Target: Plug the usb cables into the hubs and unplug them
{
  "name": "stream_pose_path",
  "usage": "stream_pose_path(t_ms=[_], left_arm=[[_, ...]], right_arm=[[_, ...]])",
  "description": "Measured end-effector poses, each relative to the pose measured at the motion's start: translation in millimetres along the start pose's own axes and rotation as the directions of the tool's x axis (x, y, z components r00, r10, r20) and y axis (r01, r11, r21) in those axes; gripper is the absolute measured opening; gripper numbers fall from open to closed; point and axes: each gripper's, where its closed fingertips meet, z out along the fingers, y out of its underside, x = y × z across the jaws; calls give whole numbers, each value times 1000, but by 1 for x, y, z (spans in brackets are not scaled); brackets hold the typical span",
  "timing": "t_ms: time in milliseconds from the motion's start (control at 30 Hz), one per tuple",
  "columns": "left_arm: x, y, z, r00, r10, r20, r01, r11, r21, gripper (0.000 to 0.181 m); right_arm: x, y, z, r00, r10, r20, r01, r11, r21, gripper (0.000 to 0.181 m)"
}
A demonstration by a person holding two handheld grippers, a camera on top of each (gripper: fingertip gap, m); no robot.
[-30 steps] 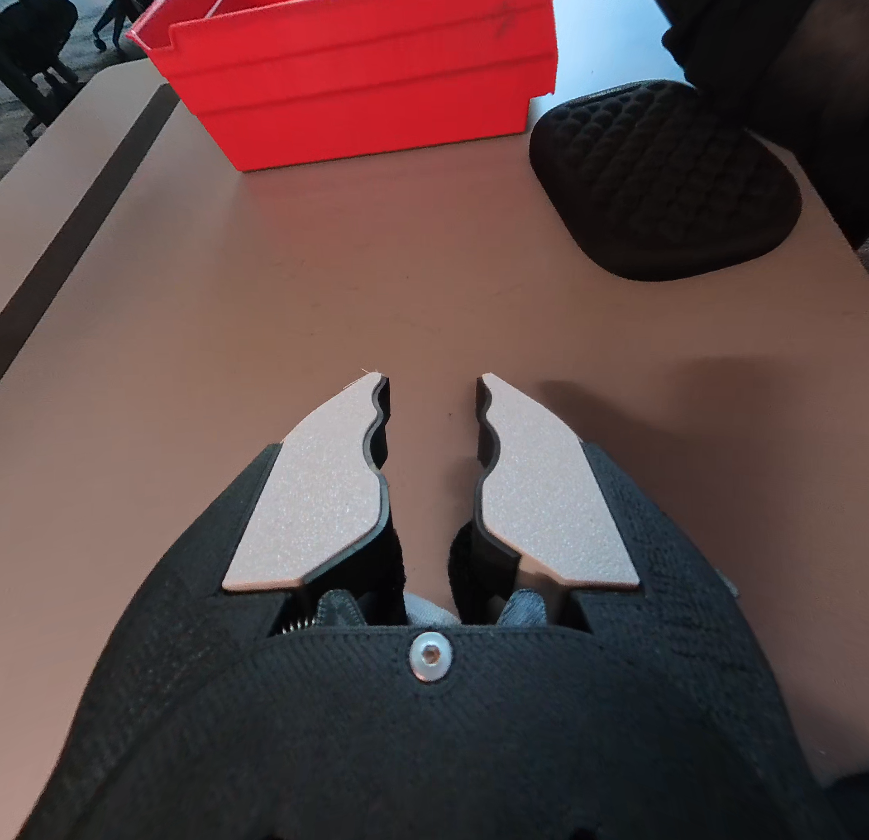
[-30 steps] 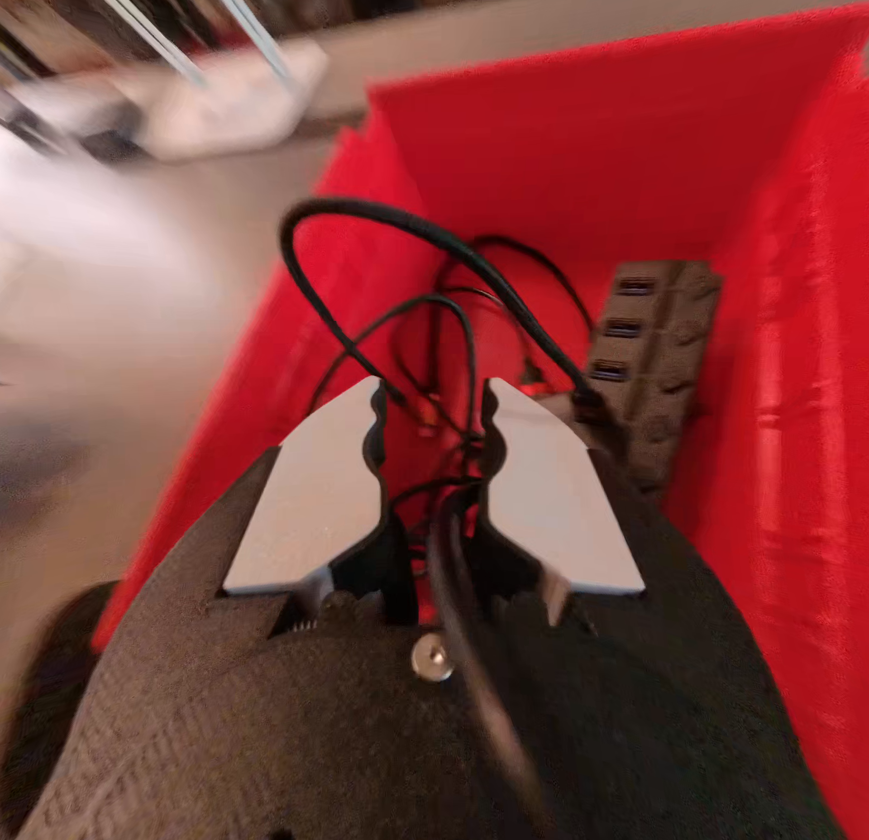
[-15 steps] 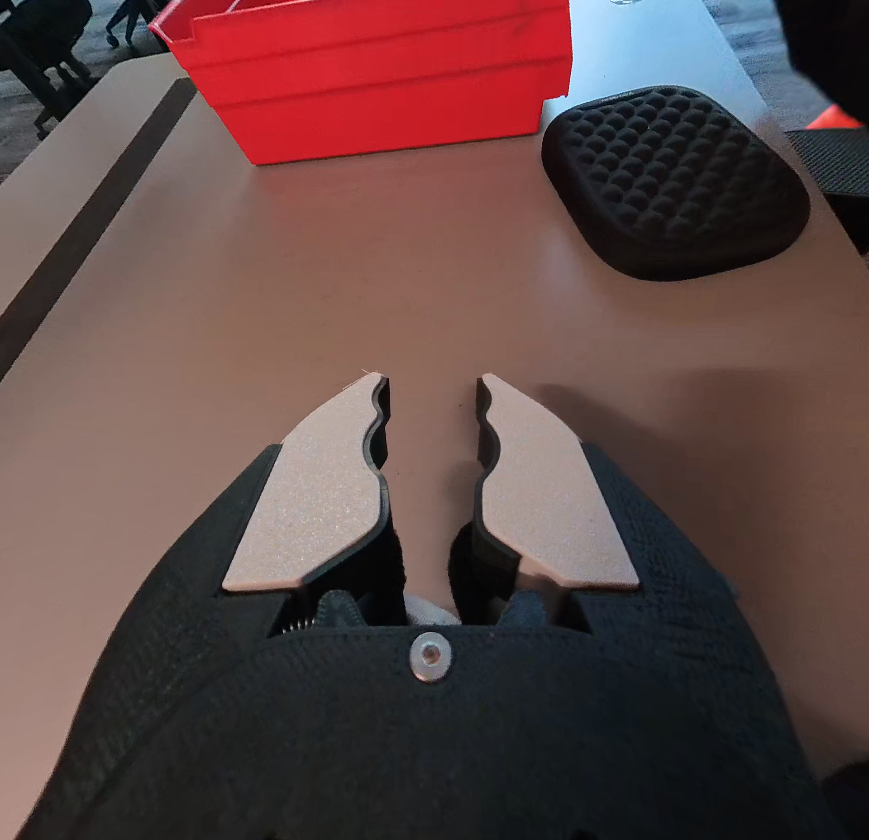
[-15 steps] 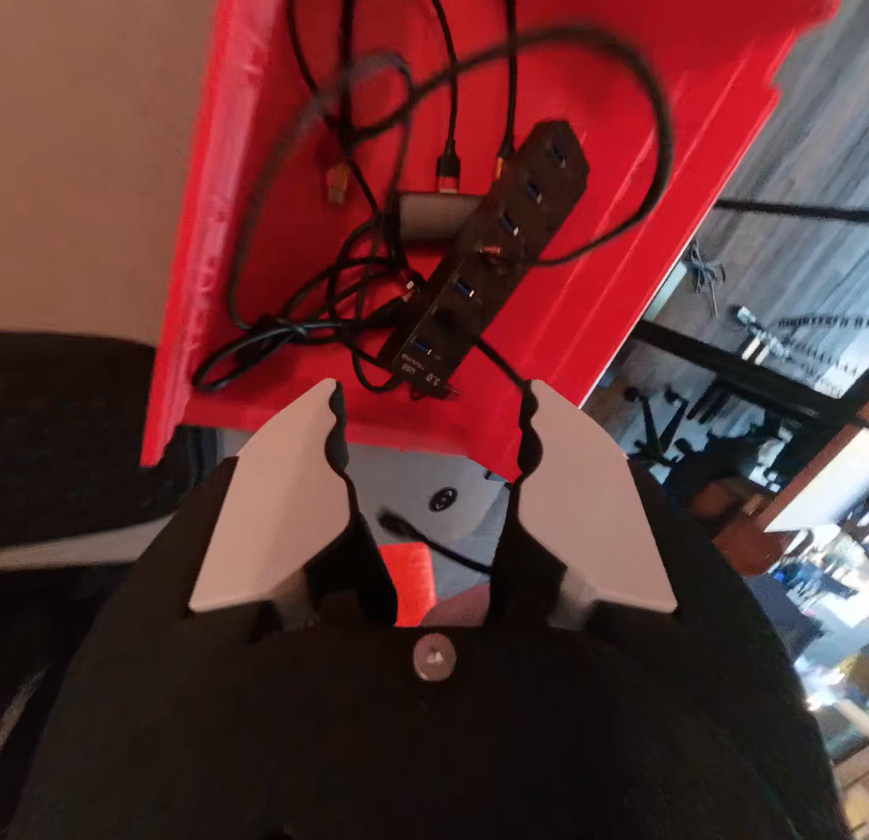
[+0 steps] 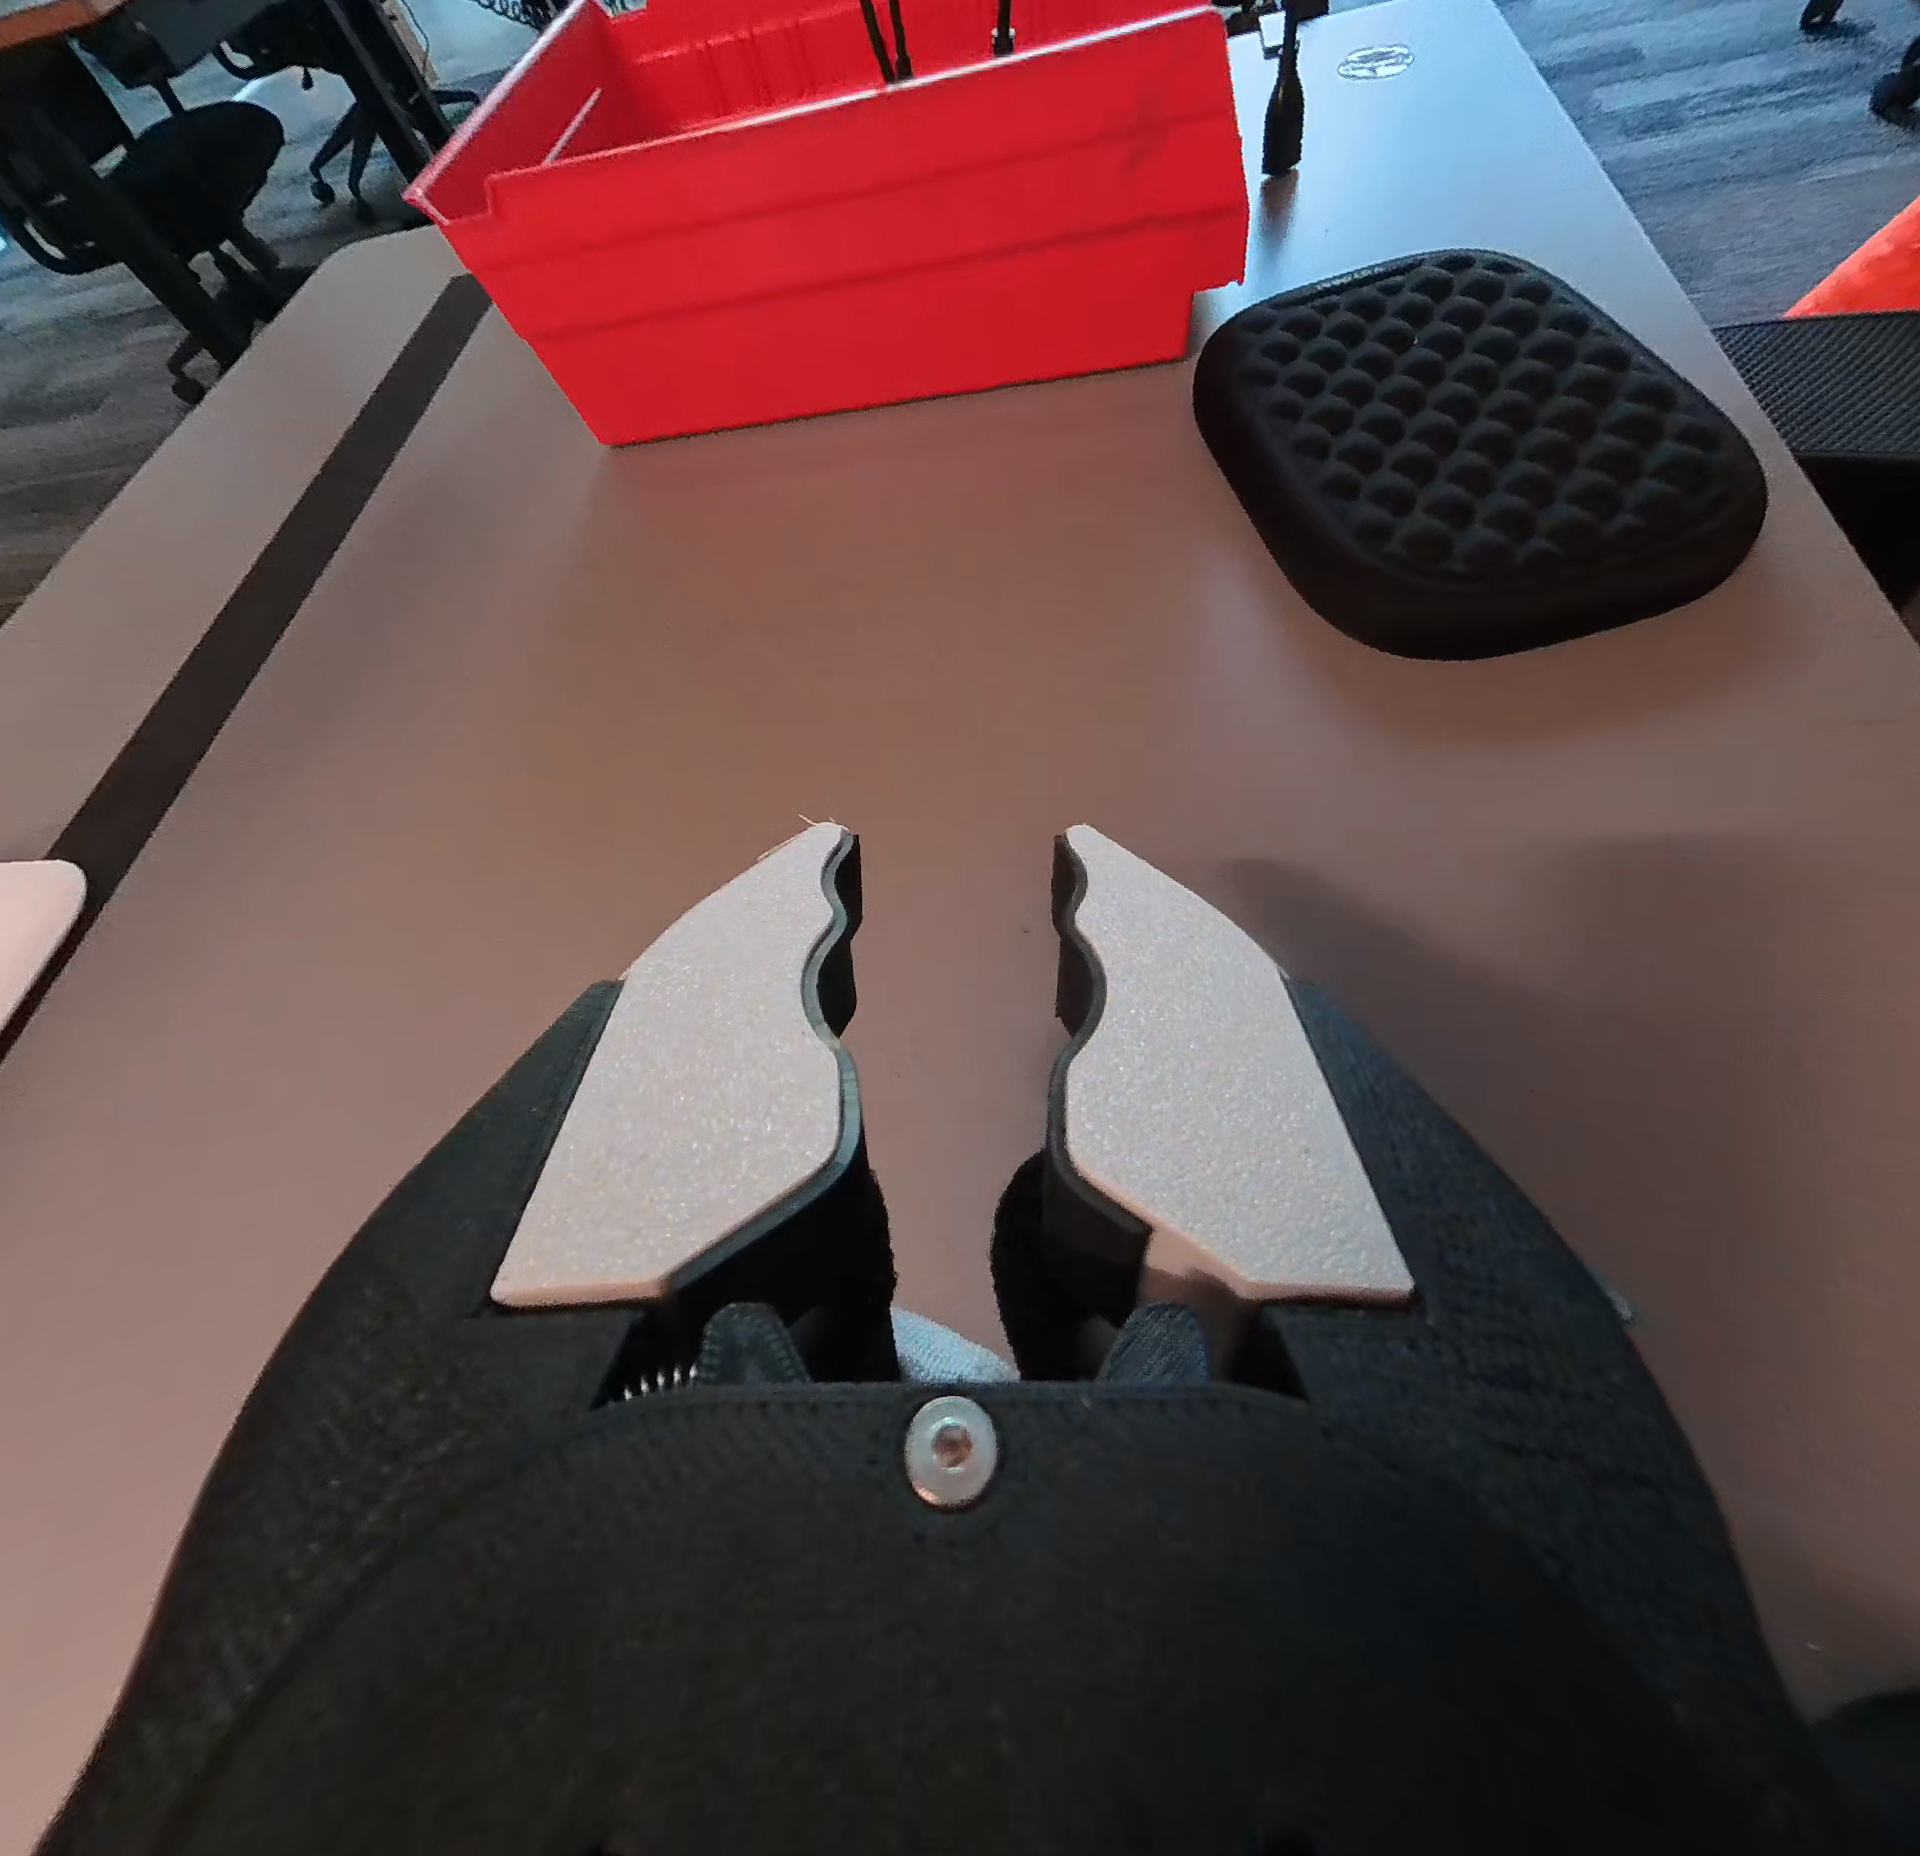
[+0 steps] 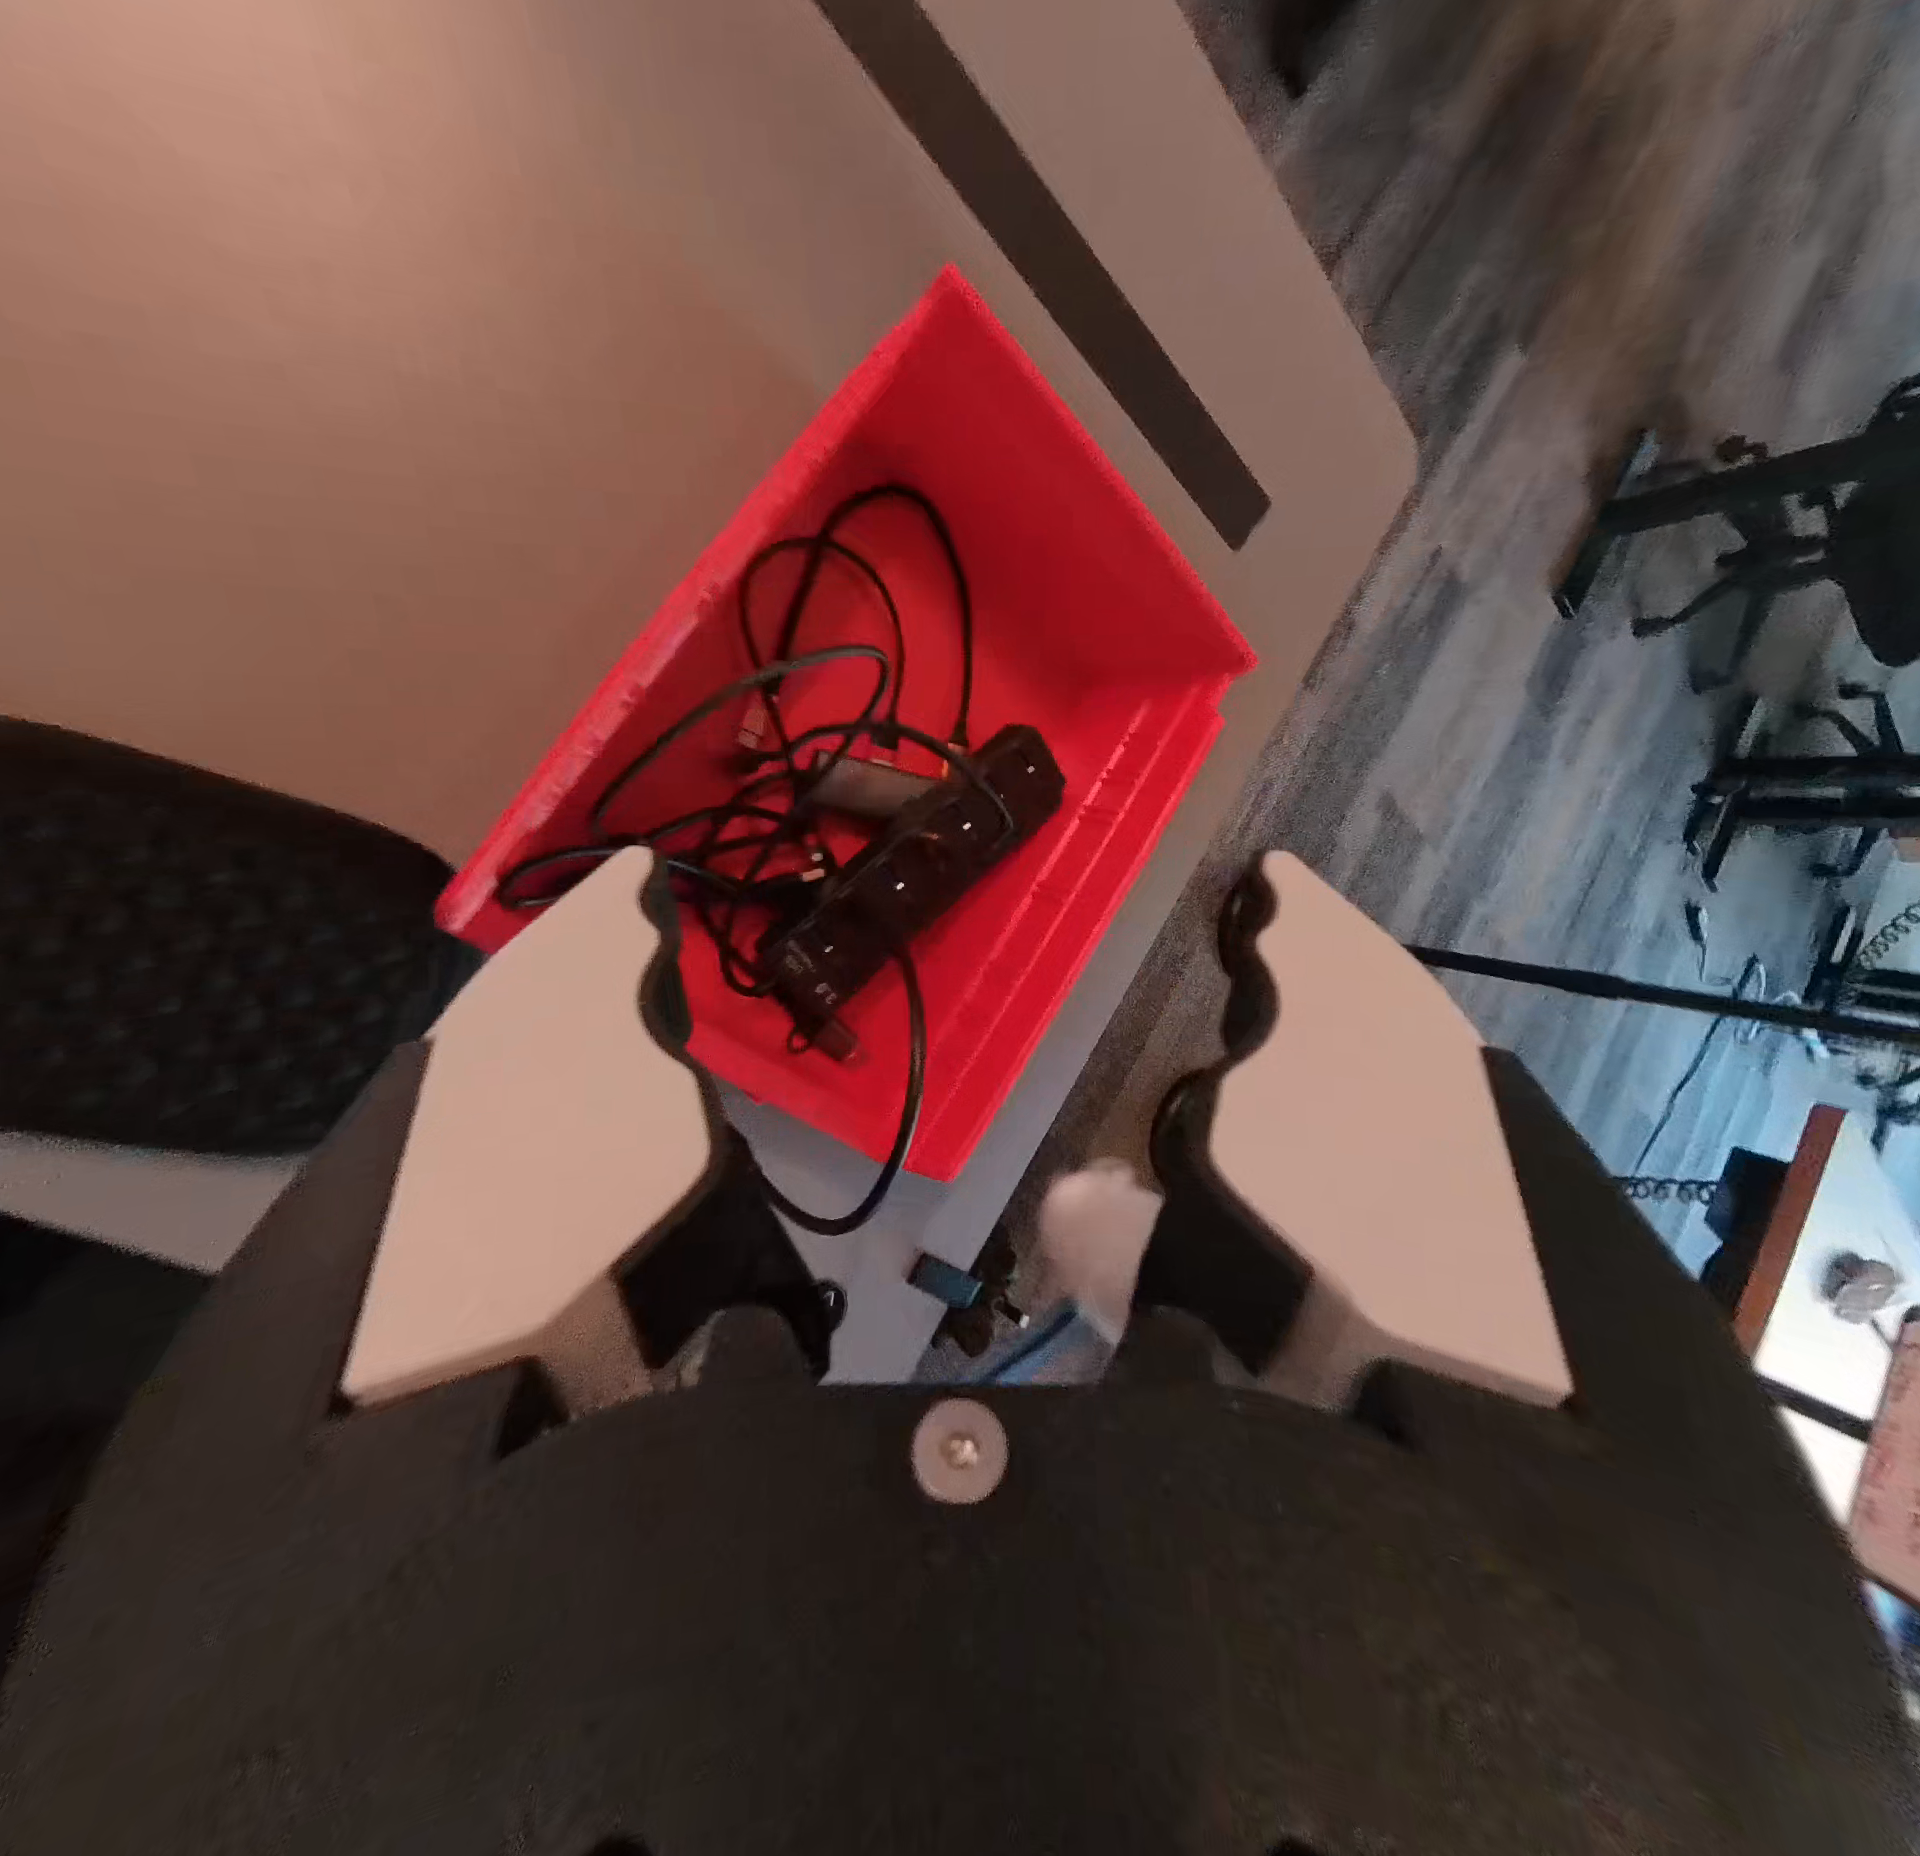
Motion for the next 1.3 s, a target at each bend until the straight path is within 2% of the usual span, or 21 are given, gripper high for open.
stream_pose_path(t_ms=[100,167,267,367,467,533,567,633,700,800,900,1067,1200,1300], left_arm=[[-2,-4,-1,1000,17,19,-18,1000,26,35],[-3,-7,-2,999,26,29,-27,999,39,35],[-4,-9,-3,999,27,37,-29,998,54,35],[-7,-9,-4,999,24,49,-27,998,65,35],[-10,-8,-5,998,20,66,-25,997,74,35],[-14,-8,-5,996,17,83,-23,996,82,35],[-15,-8,-6,996,13,92,-21,996,85,35],[-18,-8,-6,994,8,107,-18,996,90,35],[-20,-8,-6,992,11,123,-23,996,90,35],[-24,-7,-6,989,23,148,-37,995,91,35],[-26,-11,-9,986,26,167,-45,993,108,34],[-36,-25,-21,967,38,254,-83,982,169,34],[-54,-47,-51,914,-6,405,-123,949,291,34],[-70,-66,-89,842,-107,529,-158,889,430,33]], right_arm=[[11,49,18,994,108,-16,-106,990,90,127],[8,80,30,980,189,70,-198,965,169,135],[23,120,40,940,328,97,-342,884,319,123],[41,162,52,874,476,101,-476,795,375,94],[26,191,79,865,476,157,-501,814,295,82],[12,196,99,877,443,187,-478,847,233,71],[6,193,107,888,414,199,-452,863,224,63],[-7,185,124,902,374,215,-415,890,192,35],[-4,187,139,921,372,118,-385,915,122,12],[-19,163,142,919,342,196,-371,919,137,14],[-28,132,152,899,377,222,-413,899,145,14],[-48,81,166,953,237,192,-267,951,154,14],[-79,30,173,938,223,266,-277,943,187,14],[-103,-4,176,951,165,262,-220,956,196,14]])
